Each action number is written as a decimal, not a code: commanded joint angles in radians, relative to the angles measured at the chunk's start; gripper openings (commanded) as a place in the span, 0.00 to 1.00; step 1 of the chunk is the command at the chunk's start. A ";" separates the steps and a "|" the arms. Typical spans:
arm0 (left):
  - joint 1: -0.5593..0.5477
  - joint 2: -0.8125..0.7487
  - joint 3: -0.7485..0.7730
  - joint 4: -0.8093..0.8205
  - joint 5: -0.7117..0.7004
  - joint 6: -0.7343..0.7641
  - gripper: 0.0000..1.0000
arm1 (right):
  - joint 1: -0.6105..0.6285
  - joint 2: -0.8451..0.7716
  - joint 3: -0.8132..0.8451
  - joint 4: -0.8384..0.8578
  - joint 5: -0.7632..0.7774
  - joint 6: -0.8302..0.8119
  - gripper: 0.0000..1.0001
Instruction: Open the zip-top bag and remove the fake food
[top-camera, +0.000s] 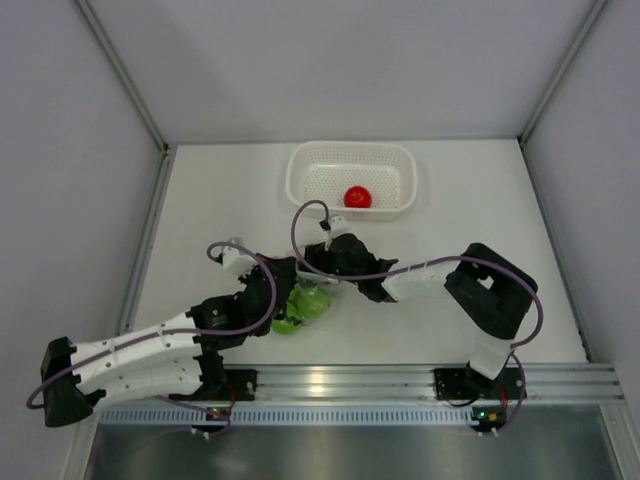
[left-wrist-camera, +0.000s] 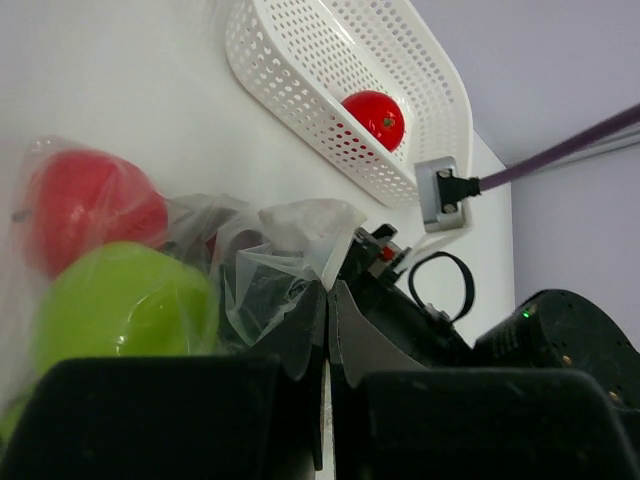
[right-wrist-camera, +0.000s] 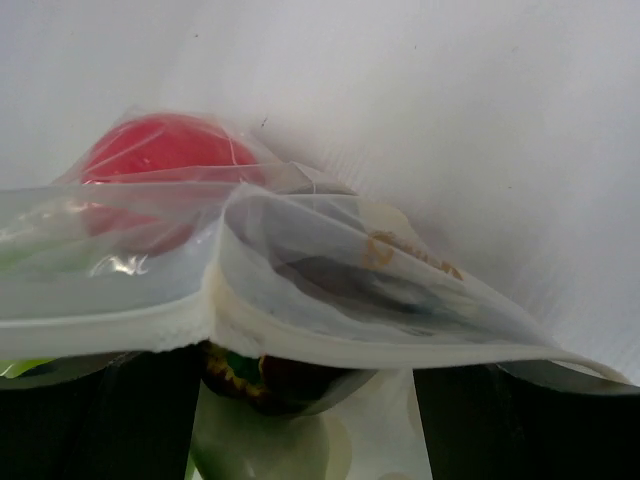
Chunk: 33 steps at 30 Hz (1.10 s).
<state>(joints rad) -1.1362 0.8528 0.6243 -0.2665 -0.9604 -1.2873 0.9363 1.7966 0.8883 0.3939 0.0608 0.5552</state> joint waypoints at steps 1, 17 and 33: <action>0.018 -0.032 -0.015 0.049 -0.035 0.031 0.00 | -0.017 -0.117 -0.035 0.019 0.047 -0.064 0.24; 0.036 0.034 0.035 0.030 -0.057 0.089 0.00 | -0.001 -0.473 -0.066 -0.236 -0.120 -0.146 0.20; 0.038 0.023 0.072 0.027 -0.020 0.125 0.00 | -0.251 -0.607 0.116 -0.527 0.102 -0.264 0.20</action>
<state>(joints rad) -1.1019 0.8883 0.6510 -0.2619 -0.9829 -1.1934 0.7914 1.1217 0.9005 -0.1013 0.0910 0.3397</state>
